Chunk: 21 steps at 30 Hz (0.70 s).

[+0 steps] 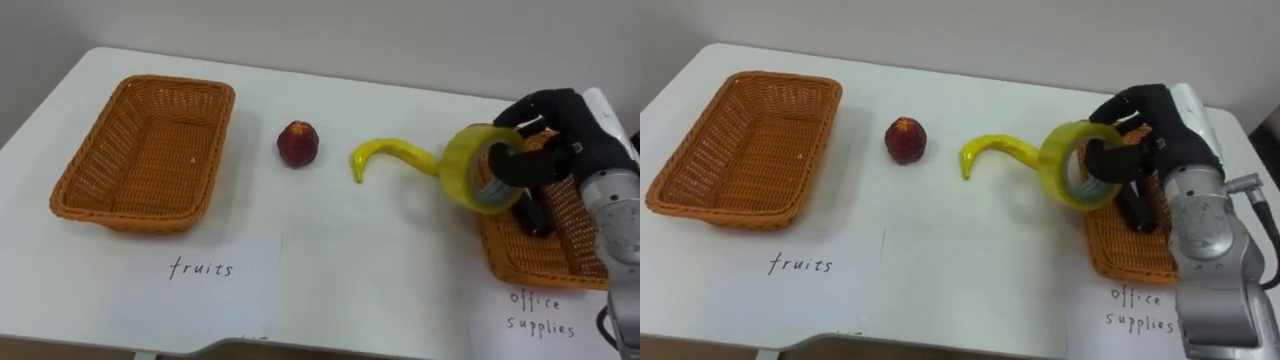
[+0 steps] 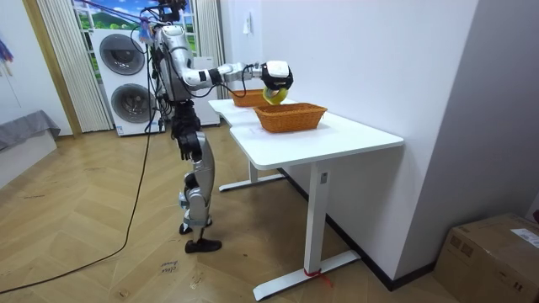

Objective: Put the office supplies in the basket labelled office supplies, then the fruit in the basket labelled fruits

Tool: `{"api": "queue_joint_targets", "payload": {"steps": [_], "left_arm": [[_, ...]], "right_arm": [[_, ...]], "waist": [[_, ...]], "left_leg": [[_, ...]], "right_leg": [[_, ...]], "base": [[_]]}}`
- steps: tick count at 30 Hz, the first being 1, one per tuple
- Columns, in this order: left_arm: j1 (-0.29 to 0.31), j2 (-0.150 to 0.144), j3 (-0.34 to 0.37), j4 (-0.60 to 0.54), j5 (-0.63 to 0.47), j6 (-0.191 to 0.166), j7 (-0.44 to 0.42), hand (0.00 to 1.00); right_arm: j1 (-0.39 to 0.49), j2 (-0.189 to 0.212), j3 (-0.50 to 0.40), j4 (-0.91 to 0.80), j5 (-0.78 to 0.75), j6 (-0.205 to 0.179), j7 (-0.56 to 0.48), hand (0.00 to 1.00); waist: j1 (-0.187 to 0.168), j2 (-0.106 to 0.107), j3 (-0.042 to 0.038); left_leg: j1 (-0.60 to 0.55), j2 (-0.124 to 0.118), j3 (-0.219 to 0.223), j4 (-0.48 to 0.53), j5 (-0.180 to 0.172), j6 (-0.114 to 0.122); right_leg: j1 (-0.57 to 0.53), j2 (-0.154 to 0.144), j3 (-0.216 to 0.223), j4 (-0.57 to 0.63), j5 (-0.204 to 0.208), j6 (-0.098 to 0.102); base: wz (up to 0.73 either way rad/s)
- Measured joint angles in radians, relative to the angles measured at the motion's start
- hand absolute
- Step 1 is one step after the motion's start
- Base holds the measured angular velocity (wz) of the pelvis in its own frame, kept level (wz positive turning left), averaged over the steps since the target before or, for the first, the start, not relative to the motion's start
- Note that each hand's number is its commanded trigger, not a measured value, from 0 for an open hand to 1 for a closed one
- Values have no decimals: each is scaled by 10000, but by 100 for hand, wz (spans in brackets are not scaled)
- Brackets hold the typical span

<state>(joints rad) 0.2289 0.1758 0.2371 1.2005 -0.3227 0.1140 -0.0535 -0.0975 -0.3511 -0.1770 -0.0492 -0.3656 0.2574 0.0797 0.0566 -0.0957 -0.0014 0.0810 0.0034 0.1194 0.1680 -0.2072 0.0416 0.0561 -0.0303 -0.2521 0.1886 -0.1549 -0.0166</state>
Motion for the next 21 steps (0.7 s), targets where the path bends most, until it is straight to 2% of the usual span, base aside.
{"api": "queue_joint_targets", "payload": {"steps": [10, 17, 18, 19, 21], "left_arm": [[244, 24, 254, -205, 17, 126, -1, 0], [309, 18, 368, -595, 14, 120, 30, 0], [327, 18, 368, -616, 13, 118, 35, 0], [334, 17, 368, -616, 13, 120, 36, 0], [342, 18, 368, -619, 13, 121, 58, 0]], "right_arm": [[124, -66, -485, 376, 691, 7, -1044, 100], [366, -66, -528, 377, 730, 16, -1138, 100], [450, -66, -539, 377, 807, 16, -1139, 96], [467, -65, -538, 377, 845, 16, -1139, 78], [516, -66, -540, 379, 852, 18, -1146, 26]], "waist": [[-269, -44, -25], [-293, -95, -46], [-291, -110, -55], [-293, -114, -57], [-295, -125, -58]], "left_leg": [[-11, 2, 58, -30, -3, 0], [0, -6, 87, 9, -1, 1], [6, -7, 87, 16, -1, 2], [7, -7, 87, 16, -1, 2], [8, -8, 86, 14, -1, 2]], "right_leg": [[-28, -8, 23, 17, -5, 6], [-16, -13, 41, 4, -13, 15], [-13, -14, 39, 4, -13, 16], [-12, -15, 41, 4, -13, 16], [-13, -15, 41, 5, -14, 17]], "base": [[0], [0], [0], [0], [0]]}}
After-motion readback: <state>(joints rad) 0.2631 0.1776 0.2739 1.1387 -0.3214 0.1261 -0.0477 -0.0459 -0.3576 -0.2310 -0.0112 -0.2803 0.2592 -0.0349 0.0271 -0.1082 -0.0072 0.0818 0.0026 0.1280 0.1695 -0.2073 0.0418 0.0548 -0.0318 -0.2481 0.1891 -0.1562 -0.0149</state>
